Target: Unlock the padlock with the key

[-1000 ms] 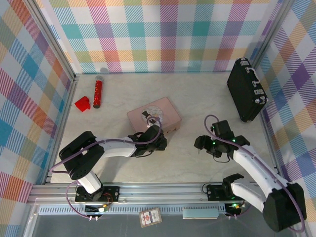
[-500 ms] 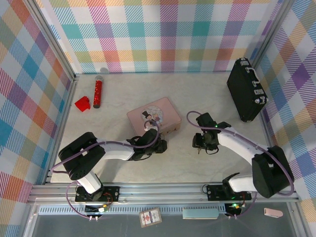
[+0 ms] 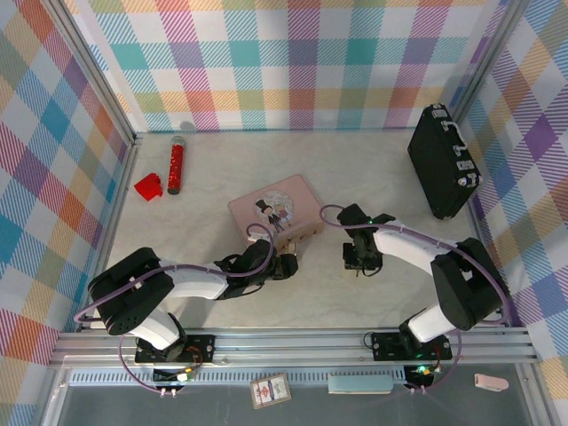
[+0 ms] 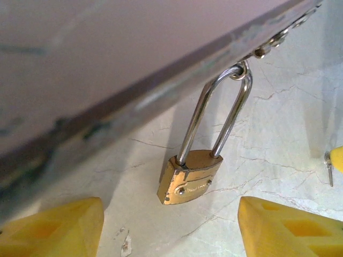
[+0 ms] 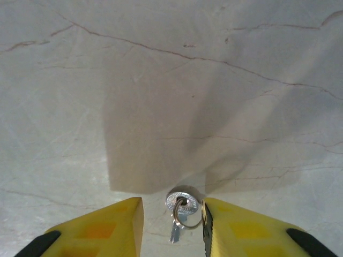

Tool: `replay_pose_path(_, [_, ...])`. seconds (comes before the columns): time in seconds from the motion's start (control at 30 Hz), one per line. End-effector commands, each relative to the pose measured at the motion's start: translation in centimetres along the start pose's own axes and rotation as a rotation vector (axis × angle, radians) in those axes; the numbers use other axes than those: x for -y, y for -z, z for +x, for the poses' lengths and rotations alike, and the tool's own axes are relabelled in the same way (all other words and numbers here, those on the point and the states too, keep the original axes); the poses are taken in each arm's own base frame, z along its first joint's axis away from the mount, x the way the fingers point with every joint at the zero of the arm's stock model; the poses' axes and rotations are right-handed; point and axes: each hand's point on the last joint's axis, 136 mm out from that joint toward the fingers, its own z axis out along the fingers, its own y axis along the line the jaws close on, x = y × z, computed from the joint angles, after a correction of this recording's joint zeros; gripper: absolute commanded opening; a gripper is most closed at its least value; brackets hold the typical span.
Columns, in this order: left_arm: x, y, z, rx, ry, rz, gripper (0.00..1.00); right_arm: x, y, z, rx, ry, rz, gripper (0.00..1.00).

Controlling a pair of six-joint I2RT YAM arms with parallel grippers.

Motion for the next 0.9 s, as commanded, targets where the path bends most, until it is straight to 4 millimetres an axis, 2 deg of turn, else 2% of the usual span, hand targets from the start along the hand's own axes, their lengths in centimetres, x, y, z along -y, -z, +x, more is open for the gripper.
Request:
replay_pose_path(0.0, [-0.3,-0.1,0.6,-0.004,0.001,0.008,0.69,0.5,0.0,0.2,-0.017,0.018,0.063,0.32])
replay_pose_path(0.3, [0.2,0.4,0.0,0.022,0.005,0.027,0.72,1.1,-0.2,0.9,-0.027,0.018,0.114,0.24])
replay_pose_path(0.63, [0.3,1.3,-0.5,0.041,-0.005,0.030,0.74,1.1,0.3,0.7,-0.004,0.023,0.120,0.14])
replay_pose_path(0.87, [0.0,1.5,-0.4,0.048,-0.004,0.027,0.75,1.4,0.7,0.5,0.003,0.033,0.136,0.17])
